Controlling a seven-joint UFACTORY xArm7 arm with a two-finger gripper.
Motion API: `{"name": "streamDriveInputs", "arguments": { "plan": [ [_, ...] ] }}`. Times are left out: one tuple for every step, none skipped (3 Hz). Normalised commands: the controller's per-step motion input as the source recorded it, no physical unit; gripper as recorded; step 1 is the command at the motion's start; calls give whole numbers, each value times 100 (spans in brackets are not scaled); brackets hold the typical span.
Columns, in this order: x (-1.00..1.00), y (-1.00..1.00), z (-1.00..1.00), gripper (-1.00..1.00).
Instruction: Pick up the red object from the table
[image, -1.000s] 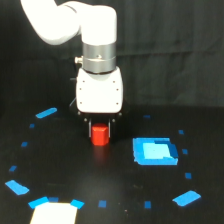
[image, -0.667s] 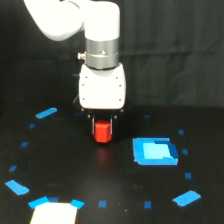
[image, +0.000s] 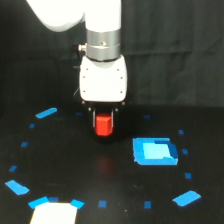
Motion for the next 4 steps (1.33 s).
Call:
{"name": "streamDriveInputs", "arguments": {
  "plan": [
    [35,13,100,-100],
    [10,-30,100,-87],
    [22,24,100,-32],
    [39,6,100,-68]
  ]
}}
